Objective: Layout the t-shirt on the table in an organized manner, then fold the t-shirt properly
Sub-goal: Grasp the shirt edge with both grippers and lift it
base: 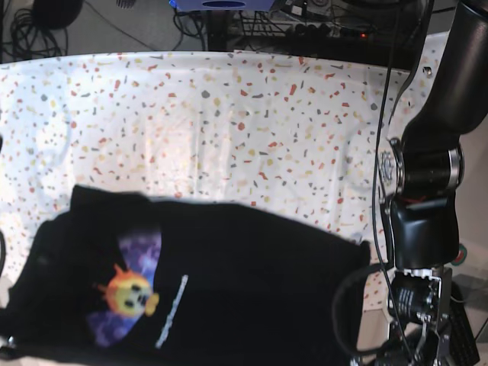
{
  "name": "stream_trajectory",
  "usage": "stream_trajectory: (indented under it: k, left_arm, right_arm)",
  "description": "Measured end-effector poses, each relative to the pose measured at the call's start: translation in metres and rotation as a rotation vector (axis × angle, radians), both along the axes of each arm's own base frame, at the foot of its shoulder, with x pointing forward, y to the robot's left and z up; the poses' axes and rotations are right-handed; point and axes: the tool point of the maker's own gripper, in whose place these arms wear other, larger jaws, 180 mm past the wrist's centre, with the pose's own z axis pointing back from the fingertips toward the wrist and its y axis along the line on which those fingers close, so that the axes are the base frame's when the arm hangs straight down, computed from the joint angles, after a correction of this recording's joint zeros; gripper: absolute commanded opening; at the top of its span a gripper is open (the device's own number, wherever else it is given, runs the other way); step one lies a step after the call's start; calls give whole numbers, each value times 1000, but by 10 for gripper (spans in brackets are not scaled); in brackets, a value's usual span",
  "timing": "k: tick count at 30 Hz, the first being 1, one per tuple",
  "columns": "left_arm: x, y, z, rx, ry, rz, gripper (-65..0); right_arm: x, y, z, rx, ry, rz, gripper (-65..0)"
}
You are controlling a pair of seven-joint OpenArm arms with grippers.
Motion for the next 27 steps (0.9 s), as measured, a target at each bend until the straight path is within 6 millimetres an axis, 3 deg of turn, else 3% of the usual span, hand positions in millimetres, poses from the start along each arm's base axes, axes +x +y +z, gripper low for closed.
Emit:
stream_trajectory:
  k: [2, 4, 6, 8, 10, 11, 15, 20, 22, 24, 27]
  left_arm:
    - [11, -2, 43, -40, -94, 9, -650]
    - [15, -3, 74, -60, -149, 7, -650]
    - [11, -4, 96, -64, -209, 0, -650]
    - [0, -2, 96, -48, -224, -16, -650]
    - [-15, 3, 69, -45, -169, -16, -650]
    - [-27, 4, 45, -44, -126, -18, -650]
    - [-87, 14, -76, -35, 109, 6, -650]
    - [-174, 41, -196, -12, 369, 81, -650]
    - [-205, 48, -231, 8, 466, 87, -650]
    - [-221, 53, -255, 23, 517, 108, -650]
    - [-222, 57, -271, 34, 527, 139, -650]
  right_arm:
    - [10, -16, 50, -25, -78, -22, -650]
    - [13, -33, 95, -44, -132, -53, -650]
    - [11, -42, 119, -58, -146, -68, -650]
    - [10, -41, 122, -56, -148, -65, -650]
    - [3, -39, 93, -59, -80, -58, -650]
    - [-4, -36, 68, -67, -35, -51, -650]
    - [-57, -9, -52, -123, 200, -1, -650]
    - [-128, 40, -145, -101, 328, 83, -650]
    - [-160, 55, -181, -29, 394, 72, -650]
    - [-185, 60, -208, -1, 443, 60, -650]
    - [-187, 64, -221, 50, 429, 45, -650]
